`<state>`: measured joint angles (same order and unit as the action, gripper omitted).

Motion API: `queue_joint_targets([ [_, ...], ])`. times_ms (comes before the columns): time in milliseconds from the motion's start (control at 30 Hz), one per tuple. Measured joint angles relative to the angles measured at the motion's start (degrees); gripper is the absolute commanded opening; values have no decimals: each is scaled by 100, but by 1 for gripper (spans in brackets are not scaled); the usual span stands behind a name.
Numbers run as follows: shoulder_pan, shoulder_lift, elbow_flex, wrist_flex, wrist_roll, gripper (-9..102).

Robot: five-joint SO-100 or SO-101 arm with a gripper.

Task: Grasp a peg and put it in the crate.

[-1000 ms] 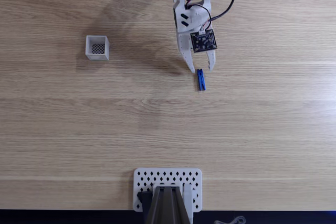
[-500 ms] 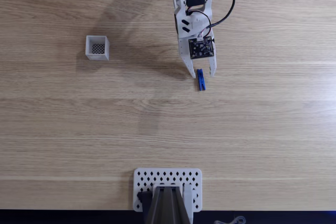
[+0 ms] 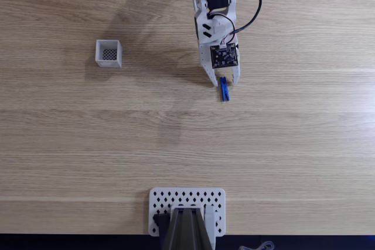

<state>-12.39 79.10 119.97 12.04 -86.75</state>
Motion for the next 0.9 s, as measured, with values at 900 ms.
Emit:
queue_joint_targets([
  [900, 993, 1327, 1846, -3577, 0, -1],
])
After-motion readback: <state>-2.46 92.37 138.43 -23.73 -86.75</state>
